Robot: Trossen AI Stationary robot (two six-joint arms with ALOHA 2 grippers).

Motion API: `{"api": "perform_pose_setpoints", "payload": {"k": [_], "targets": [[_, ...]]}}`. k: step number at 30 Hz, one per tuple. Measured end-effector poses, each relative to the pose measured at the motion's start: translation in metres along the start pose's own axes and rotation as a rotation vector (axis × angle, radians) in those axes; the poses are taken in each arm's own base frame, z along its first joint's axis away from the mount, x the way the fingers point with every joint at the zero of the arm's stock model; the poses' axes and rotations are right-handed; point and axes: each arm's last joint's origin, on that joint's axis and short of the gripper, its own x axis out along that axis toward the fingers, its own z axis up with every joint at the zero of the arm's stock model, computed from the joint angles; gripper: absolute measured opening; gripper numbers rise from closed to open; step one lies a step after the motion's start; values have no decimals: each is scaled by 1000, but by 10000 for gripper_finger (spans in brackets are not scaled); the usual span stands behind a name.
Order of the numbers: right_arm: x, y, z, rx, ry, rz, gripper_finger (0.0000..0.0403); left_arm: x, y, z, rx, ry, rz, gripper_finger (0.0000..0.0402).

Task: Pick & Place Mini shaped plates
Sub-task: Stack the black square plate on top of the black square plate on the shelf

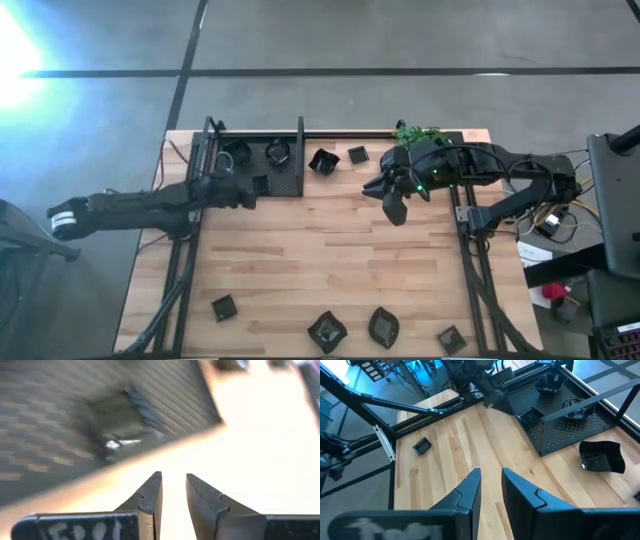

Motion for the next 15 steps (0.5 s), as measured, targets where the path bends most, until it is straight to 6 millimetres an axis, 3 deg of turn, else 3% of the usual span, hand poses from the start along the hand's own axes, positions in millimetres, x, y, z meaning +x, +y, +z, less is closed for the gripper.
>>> {"api": "perform_pose_setpoints", "payload": {"k": [6, 15], "targets": [[0, 0, 0, -3, 0, 0, 69, -21, -21, -6, 198, 266, -243, 78], [0, 0, 0, -3, 0, 0, 73, -59, -59, -20, 421, 477, -288, 75]]}}
